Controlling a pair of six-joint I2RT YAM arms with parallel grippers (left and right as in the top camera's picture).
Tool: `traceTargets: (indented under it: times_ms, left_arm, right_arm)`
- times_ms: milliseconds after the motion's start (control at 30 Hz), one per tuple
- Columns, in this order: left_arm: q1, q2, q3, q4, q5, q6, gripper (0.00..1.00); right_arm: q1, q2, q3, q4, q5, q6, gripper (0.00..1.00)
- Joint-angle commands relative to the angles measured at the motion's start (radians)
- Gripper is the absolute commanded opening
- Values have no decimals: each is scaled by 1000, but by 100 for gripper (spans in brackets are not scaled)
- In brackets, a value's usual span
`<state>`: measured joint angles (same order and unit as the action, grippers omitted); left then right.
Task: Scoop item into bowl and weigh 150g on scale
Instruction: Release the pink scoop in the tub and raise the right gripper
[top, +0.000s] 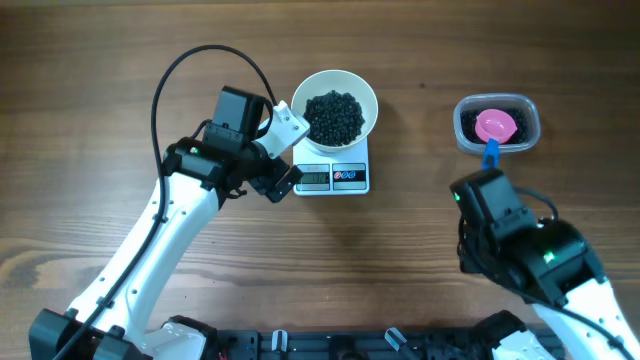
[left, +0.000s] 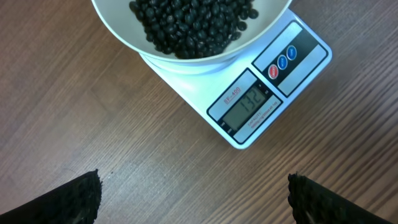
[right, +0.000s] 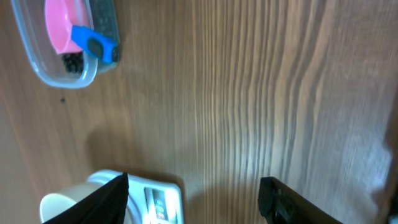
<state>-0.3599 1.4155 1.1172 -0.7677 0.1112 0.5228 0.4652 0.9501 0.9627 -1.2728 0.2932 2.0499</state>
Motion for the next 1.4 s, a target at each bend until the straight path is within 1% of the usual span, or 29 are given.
traceTargets:
  times_ms: [0,100,167,267,333,367,500,667,767,833,1033,1233,1367]
  left_arm:
    - [5,-8,-3,0,15,20,100]
    - [5,-8,-4,0,15,20,100]
    - [5,-8,-3,0,15,20,100]
    - [5,-8,-3,0,15,20,100]
    - [5,-8,-4,0,15,20,100]
    - [5,-8,-3,0,15,20,100]
    - [5,-8,-4,0,15,20,100]
    - [5,-8,-3,0,15,20,100]
    - [5,-8,-3,0,15,20,100]
    - [5,-8,-4,0,15,20,100]
    - [5,-8,-4,0,15,20,100]
    - [5,-8,-4,0,15,20,100]
    - [5,-8,-4,0,15,20,100]
  right_arm:
    - [-5,-24,-73,66,106,21,64]
    - [-19,3,-80,84,156,21,58]
    - [-63,33,-80,109,162,18,54]
    - [-129,82,-80,140,158,6,55]
    - [-174,131,-80,192,154,-32,55]
    - [-206,187,-80,252,154,-66,55]
    - [-239,270,-80,333,154,-120,54]
    - [-256,351,-80,409,155,-148,54]
    - [-256,389,-80,489,177,-221,54]
    - [-256,412,-80,519,187,-228,54]
    - [-257,463,-80,531,201,-225,54]
    - [-257,473,-80,553,239,-225,53]
    - [-275,474,-84,574,256,-232,49]
